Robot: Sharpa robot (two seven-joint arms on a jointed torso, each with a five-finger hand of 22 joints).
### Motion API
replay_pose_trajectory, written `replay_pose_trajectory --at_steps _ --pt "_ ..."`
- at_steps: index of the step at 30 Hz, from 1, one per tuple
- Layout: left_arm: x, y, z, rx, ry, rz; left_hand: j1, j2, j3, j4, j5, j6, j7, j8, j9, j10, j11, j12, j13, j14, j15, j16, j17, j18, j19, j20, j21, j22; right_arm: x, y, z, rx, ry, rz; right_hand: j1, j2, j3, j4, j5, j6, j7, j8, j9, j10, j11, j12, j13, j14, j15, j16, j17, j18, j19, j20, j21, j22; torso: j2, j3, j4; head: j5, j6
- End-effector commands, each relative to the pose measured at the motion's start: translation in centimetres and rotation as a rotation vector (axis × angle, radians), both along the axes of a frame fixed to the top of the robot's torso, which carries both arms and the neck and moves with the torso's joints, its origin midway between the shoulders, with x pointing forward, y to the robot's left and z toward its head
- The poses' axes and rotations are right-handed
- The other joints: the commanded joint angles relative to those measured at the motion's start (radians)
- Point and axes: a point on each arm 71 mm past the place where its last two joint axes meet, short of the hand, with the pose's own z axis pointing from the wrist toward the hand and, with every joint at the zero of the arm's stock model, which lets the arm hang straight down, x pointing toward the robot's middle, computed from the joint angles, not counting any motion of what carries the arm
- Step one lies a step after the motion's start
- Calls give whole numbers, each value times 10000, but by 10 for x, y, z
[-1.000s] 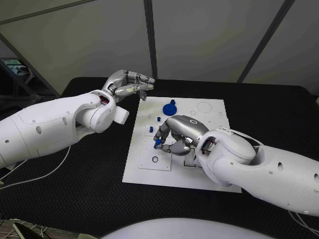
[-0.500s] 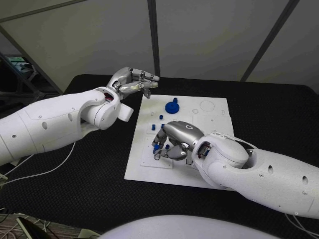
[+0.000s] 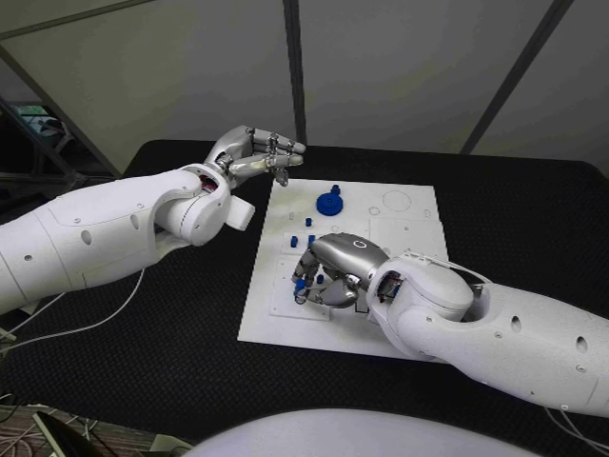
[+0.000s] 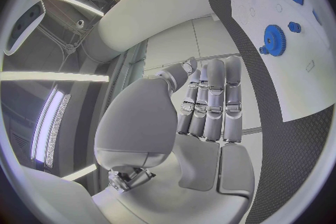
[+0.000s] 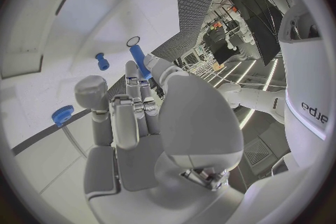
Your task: Assemble the parts on the task board
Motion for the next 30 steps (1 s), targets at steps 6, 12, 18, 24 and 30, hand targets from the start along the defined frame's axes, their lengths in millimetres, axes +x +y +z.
replay_pose_trajectory --at_steps 6,12,18,24,30 --pt "0 -2 1 -53 -14 -118 22 57 -6 -56 -31 -69 29 -40 -3 -96 -2 51 8 -17 60 -48 -10 -151 17 46 -42 1 -4 1 -8 -590 78 363 80 66 49 18 27 41 9 35 11 57 -9 -50 15 651 -47 61 669 14 3 -52 22 -11 4 3 -2 20 -35" --pt "0 -2 1 -52 -11 -116 22 57 -6 -56 -31 -69 29 -40 -3 -96 -2 51 8 -17 60 -48 -10 -151 17 46 -42 1 -3 0 -11 -744 13 325 80 66 49 18 27 41 9 35 11 57 -9 -50 15 651 -47 61 669 14 3 -52 22 -11 11 5 -1 24 -50" --pt "0 -2 1 -49 -10 -109 22 57 -6 -56 -31 -69 29 -40 -3 -96 -2 51 8 -17 60 -48 -10 -151 17 46 -42 1 -2 -1 -12 -867 -15 322 80 66 49 18 27 41 9 35 11 57 -9 -50 15 651 -47 61 669 14 3 -52 22 -11 5 1 1 19 -55" --pt "0 -2 1 -53 -5 -126 18 56 -11 -61 -33 -78 34 -39 -4 -109 2 67 8 -17 62 -50 -18 -152 17 46 -41 6 -1 1 -13 -930 -79 303 89 73 49 14 26 42 11 34 11 60 -7 -57 17 651 -46 63 671 15 -3 -53 15 -23 7 3 1 16 -59" --pt "0 -2 1 -55 -1 -132 18 56 -11 -61 -33 -78 34 -39 -4 -109 2 67 8 -17 62 -50 -18 -152 17 46 -41 6 0 2 -14 -1091 -171 314 93 76 49 12 26 41 11 33 11 59 -7 -60 18 650 -46 60 666 16 -5 -53 12 -26 7 1 -3 14 -58"
